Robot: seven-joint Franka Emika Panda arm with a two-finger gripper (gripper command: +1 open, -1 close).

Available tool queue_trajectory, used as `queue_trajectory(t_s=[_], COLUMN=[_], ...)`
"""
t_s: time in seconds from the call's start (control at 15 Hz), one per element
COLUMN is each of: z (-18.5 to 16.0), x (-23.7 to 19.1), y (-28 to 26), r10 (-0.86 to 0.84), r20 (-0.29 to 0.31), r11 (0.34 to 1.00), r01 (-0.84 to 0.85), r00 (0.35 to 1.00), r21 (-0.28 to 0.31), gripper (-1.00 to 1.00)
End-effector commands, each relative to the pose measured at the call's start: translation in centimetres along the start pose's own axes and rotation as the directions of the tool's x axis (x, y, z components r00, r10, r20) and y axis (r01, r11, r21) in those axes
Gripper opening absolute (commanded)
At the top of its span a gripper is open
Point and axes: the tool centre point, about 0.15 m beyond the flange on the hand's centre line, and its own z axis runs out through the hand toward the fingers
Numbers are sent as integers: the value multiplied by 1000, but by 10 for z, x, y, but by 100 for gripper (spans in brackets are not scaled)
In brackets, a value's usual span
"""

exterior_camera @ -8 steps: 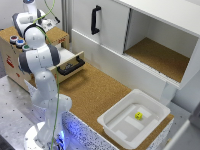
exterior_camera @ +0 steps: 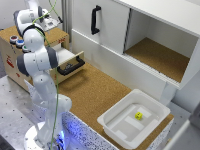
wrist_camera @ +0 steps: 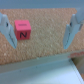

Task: Lift the purple block

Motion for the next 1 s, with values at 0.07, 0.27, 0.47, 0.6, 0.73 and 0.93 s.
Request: queue_trajectory(t_s=[0.07,0.27,0.47,0.6,0.73,0.93], z=[44,68,97,113,128,147], x=[-76,-84,-78,-69,-59,-42], y=[17,16,10,6,6,7], r10=[-40,-125,-183,-191,-180,-177], r20=[-114,-129,-146,-150,-150,-136], r11=[999,991,980,975,975,975], r01=[43,130,192,205,196,193], r00=[993,984,972,970,972,975], r21=[25,29,52,81,103,111], gripper=[100,100,100,100,100,100])
